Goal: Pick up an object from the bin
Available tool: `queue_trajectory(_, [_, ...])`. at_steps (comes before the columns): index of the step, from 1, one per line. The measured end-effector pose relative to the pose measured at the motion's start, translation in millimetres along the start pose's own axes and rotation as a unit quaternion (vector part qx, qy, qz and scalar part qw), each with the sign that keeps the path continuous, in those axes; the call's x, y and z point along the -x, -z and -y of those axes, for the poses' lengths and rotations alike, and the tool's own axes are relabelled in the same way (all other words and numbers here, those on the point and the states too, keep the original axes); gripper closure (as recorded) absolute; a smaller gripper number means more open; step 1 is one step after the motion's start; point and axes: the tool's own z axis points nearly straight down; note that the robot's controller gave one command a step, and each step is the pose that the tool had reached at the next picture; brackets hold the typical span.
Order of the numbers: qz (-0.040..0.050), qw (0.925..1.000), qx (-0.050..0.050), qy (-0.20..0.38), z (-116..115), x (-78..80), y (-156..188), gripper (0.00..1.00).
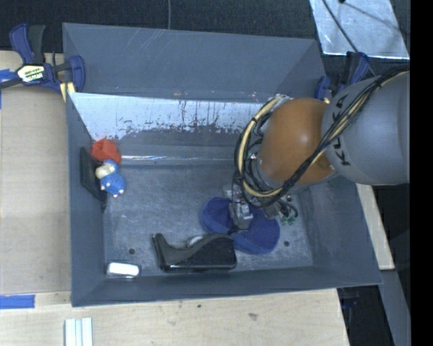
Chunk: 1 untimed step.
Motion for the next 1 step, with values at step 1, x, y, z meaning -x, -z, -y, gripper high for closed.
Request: queue_trajectory(1, [-0.0056, 1.0000, -0.001, -0.002, 75.4, 0.3, 146.3, 1.00])
